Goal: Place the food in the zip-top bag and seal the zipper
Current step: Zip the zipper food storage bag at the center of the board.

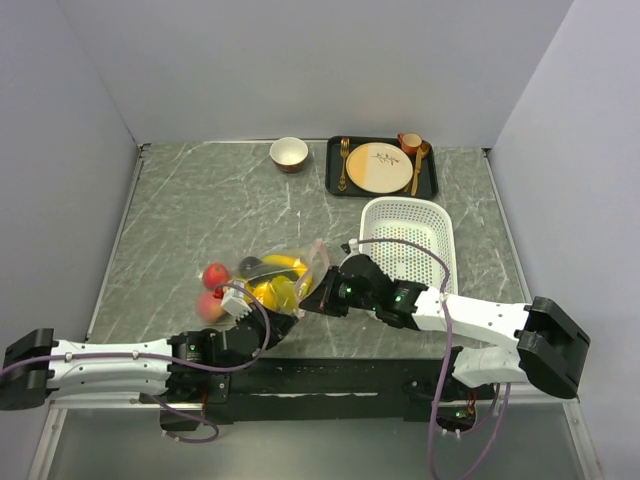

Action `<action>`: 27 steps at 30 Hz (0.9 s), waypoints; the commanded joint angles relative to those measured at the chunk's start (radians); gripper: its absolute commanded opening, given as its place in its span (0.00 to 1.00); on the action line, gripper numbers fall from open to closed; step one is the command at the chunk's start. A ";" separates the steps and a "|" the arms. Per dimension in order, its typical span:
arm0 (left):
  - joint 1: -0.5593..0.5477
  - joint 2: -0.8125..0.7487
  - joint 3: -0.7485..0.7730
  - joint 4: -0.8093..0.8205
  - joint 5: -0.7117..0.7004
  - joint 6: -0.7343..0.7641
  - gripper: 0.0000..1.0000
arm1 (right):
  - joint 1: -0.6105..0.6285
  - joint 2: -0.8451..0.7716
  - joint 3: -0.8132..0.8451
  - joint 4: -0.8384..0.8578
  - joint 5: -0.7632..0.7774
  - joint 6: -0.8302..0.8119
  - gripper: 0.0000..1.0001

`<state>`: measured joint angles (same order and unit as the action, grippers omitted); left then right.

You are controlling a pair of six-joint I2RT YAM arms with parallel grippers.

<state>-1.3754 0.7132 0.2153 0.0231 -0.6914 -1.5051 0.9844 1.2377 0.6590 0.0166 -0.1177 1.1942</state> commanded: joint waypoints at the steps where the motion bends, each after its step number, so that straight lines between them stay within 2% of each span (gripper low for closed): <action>1: -0.011 0.023 0.032 0.031 0.024 0.008 0.22 | 0.011 -0.015 -0.030 0.066 0.093 0.068 0.01; 7: -0.013 -0.024 0.013 0.038 -0.011 -0.017 0.27 | 0.020 -0.066 -0.073 0.040 0.148 0.120 0.01; 12: -0.011 -0.061 -0.014 0.070 -0.008 -0.024 0.41 | 0.022 -0.106 -0.107 0.049 0.171 0.137 0.01; 15: -0.013 -0.034 -0.017 0.104 0.010 -0.017 0.42 | 0.020 -0.124 -0.124 0.057 0.184 0.151 0.01; 18: -0.011 0.026 0.018 0.110 0.030 0.071 0.43 | 0.019 -0.127 -0.119 0.056 0.182 0.148 0.02; 20: -0.017 0.093 0.086 0.033 0.020 0.173 0.43 | 0.019 -0.126 -0.099 0.034 0.181 0.134 0.02; 23: -0.050 0.201 0.189 -0.112 -0.032 0.261 0.43 | 0.019 -0.130 -0.062 -0.010 0.207 0.107 0.02; 27: -0.128 0.291 0.269 -0.178 -0.156 0.348 0.43 | 0.019 -0.135 -0.015 -0.107 0.236 0.074 0.03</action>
<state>-1.4395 0.9520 0.3946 -0.0666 -0.7231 -1.3006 0.9989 1.1336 0.5686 -0.0196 0.0475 1.3075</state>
